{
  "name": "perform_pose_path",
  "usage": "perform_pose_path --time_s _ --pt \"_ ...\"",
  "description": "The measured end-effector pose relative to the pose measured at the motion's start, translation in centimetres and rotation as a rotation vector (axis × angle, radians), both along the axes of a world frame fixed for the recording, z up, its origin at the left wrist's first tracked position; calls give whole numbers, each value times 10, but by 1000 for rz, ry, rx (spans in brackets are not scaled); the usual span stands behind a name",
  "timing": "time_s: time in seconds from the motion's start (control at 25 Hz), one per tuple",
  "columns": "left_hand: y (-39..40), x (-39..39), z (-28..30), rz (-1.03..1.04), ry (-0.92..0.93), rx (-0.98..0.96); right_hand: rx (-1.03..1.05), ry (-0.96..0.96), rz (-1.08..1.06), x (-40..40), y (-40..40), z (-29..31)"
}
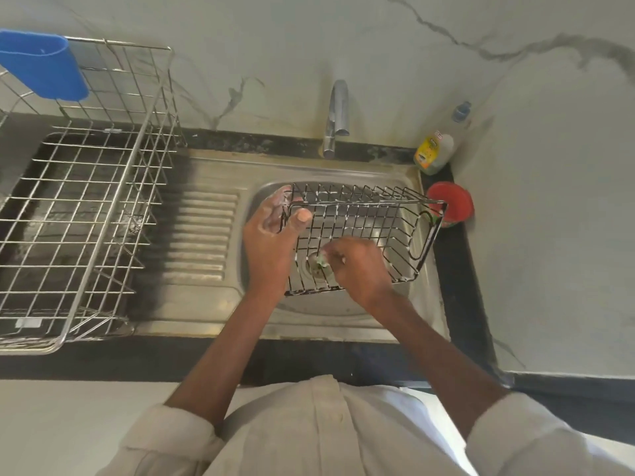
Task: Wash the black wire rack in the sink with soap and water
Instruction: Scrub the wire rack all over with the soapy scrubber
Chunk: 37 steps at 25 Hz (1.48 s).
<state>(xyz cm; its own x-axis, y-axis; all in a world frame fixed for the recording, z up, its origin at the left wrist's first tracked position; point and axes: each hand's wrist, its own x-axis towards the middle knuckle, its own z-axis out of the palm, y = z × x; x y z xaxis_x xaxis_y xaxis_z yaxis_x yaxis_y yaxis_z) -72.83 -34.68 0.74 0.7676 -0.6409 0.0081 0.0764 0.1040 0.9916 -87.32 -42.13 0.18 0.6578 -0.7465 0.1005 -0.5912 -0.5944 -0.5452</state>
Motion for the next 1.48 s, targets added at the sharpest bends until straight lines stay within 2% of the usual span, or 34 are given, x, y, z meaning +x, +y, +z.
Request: perform_pose_path --time_s 0.08,0.24,0.4,0.48,0.56,0.6,0.72,0.76,0.92,1.04,1.12,1.2,1.28,1.36,1.48 --pt "0 0 3 -28 -3 -18 1 19 82 11 3 3" --pt "5 8 -2 -10 -23 -33 255 158 258 -15 -10 19" --pt "5 9 3 -13 -12 -64 36 60 94 -3 -16 9" --pt "5 11 8 -7 -24 -75 106 29 170 -4 -10 8" --pt "6 15 7 -2 -81 -71 226 86 239 -18 -16 12" --pt "7 15 6 -11 -98 -62 234 89 215 -22 -22 12" --pt "5 13 6 -23 -116 -57 71 30 5 -13 -29 6" --pt "6 12 6 -24 -108 -62 87 36 -3 -12 -25 5" --pt "10 13 1 -12 -114 -51 274 99 144 -46 -23 6" --pt "10 5 2 -32 -118 -26 43 21 -16 -31 -38 -2" --pt "9 4 4 -31 -159 -3 -39 118 35 -23 -33 -13" --pt "7 10 3 -4 -175 -9 -15 164 140 -43 -25 -21" --pt "8 15 -2 12 -163 -8 84 131 88 -61 -29 -20" --pt "7 15 -4 -8 -141 -15 35 145 -19 -50 -41 -22" --pt "1 14 2 -22 -144 -11 -71 304 -3 -23 -48 -25"
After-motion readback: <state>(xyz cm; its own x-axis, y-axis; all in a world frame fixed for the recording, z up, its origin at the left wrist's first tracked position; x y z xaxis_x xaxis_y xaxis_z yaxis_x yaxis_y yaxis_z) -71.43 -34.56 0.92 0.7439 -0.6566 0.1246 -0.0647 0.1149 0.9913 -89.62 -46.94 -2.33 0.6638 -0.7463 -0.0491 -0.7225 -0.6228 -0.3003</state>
